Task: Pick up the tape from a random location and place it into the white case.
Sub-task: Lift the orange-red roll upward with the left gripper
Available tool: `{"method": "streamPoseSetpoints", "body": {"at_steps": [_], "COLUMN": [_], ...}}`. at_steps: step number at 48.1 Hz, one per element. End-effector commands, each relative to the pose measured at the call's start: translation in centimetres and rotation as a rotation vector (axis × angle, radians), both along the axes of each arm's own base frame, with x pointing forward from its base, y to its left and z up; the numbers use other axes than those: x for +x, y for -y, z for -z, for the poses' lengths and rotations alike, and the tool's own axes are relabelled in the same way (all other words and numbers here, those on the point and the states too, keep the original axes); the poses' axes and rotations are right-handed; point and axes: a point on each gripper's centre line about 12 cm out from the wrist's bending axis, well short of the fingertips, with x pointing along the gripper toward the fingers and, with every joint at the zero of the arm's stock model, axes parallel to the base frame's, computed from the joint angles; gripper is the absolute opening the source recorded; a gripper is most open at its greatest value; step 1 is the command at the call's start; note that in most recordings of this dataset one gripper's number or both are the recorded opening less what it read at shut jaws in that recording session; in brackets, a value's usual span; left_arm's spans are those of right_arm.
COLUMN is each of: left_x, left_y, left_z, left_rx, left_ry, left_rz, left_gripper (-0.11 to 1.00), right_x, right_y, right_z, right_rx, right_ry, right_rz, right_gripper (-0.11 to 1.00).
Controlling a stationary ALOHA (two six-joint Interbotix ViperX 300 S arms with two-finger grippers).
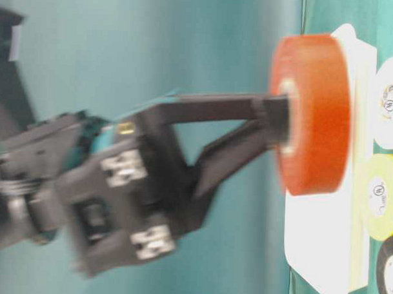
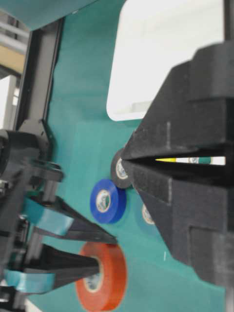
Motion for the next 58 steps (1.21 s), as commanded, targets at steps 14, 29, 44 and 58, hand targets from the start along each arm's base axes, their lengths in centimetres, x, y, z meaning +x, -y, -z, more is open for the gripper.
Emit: {"method": "streamPoseSetpoints", "body": {"at_steps": [14,29,44,58], "left_x": [-2.5,-3.9,-4.0,-4.0], "left_y": [0.0,0.4,0.4,0.4], "left_z": [-9.0,-12.6,-12.7,-12.7], "left_rx": [-0.019,-0.026,-0.025,-0.024], "left_ry": [0.129,0.157,0.151,0.150], "left_rz": [0.012,0.027,0.027,0.027], "left_gripper": [0.24,0.24,0.24,0.24], "right_x": [0.3,0.2,0.2,0.3], "right_y": [0.0,0.0,0.0,0.0], "right_z": [-0.9,-0.9,-0.9,-0.8], "right_rx": [0.002,0.002,0.000,0.000], "right_ry": [0.023,0.014,0.014,0.012], "right_rz": [-0.001,-0.001,-0.002,-0.002], "right_gripper": [0.00,0.00,0.00,0.00]}}
